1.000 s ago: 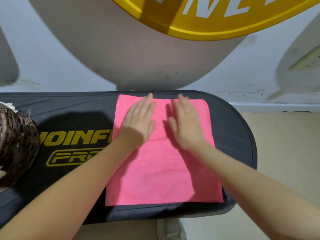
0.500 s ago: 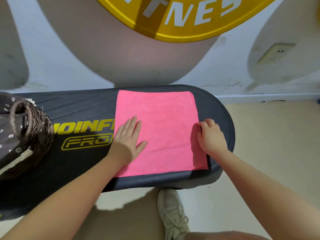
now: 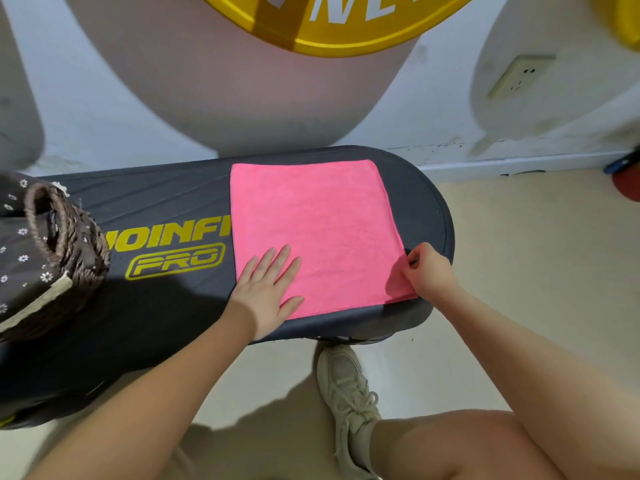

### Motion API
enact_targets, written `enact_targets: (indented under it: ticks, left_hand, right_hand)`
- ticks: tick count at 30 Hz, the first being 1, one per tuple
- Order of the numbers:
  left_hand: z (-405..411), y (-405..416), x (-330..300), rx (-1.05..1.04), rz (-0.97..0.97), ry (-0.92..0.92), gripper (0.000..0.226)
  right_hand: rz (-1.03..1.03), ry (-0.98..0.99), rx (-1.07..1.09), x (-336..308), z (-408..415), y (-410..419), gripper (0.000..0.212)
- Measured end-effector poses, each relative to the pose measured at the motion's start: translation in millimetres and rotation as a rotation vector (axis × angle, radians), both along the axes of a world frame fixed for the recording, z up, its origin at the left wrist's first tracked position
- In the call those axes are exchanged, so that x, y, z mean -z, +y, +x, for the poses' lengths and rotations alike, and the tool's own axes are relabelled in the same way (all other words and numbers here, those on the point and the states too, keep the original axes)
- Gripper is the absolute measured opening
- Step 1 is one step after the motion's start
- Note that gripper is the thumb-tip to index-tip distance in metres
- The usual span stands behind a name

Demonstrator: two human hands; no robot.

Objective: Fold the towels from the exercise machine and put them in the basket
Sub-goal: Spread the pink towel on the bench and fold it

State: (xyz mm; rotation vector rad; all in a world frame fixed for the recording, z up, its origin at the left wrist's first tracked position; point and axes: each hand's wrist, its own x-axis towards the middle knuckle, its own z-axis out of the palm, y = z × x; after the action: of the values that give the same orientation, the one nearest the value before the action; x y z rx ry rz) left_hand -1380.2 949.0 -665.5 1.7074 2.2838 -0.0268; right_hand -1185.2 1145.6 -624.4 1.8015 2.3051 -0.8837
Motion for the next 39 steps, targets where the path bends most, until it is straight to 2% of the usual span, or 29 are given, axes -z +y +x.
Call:
enact_targets:
  ticks: [2,4,5,7,9,12,14,16,18,19,21,24,28,30,32,33,35,36,39]
  left_hand:
    - [-1,-4,4,0.031,-0.013,0.016,0.087]
    - [-3,-6,4,0.063,0.007,0.056,0.085]
    - [-3,-8,4,0.061,-0.005,0.073,0.083]
    - [-4,-11,3,0.040,-0.048,0.059,0.074]
    - [-6,-15,1,0.063,-0.063,0.028,0.071]
    - [-9,-21,4,0.107,-0.016,0.036,0.071]
    - [-12,-26,6,0.131,0.007,0.044,0.068]
    - [-11,-27,4,0.146,0.027,0.032,0.055]
    - [-9,-27,4,0.155,0.067,0.041,0.044]
    - [-9,-27,5,0.164,0.099,0.059,0.041]
    - [-9,-26,5,0.183,0.179,0.111,0.036]
    - [-10,-18,-4,0.232,0.211,0.109,0.013]
    - [-17,-14,-14,0.264,0.053,0.038,0.028]
    - [-22,-12,-21,0.169,0.032,-0.128,0.041]
    - [-29,-10,-30,0.004,-0.018,-0.278,0.036]
    - [-33,-10,-33,-0.040,-0.031,-0.322,0.044]
    - [-39,-12,-39,-0.007,-0.031,-0.340,0.074]
    - [-42,-14,-38,0.035,-0.049,-0.327,0.076]
    - [-47,-17,-33,0.061,-0.042,-0.343,0.047]
  right_hand:
    - [0.048,-0.066,-0.002,-1,2,-1,0.022]
    - [0.187,-0.089,-0.136,0,0,-8,0.035]
    - [0.262,-0.056,-0.302,1,-2,-13,0.047]
    - [0.280,-0.020,-0.732,3,-11,-25,0.074]
    - [0.206,-0.131,-1.017,10,-16,-33,0.089]
    - [0.186,-0.235,-1.098,19,-2,-23,0.092]
    - [0.301,-0.262,-1.123,15,12,-13,0.093]
    - [0.370,-0.275,-1.139,9,27,-4,0.086]
    - [0.225,-0.330,-1.121,3,35,0,0.084]
    - [0.173,-0.297,-1.102,1,36,0,0.080]
    - [0.225,-0.169,-1.087,-2,38,2,0.059]
    - [0.163,-0.211,-0.966,-14,37,-1,0.044]
    - [0.193,-0.239,-0.873,-19,23,-2,0.032]
    - [0.153,-0.111,-0.672,-19,14,2,0.022]
    - [0.101,0.039,-0.462,-21,7,10,0.020]
    - [0.073,0.088,-0.392,-23,4,14,0.019]
    - [0.034,0.148,-0.303,-22,0,19,0.018]
    - [0.018,0.166,-0.271,-21,-2,22,0.017]
    - [-0.006,0.226,-0.220,-22,-12,29,0.018]
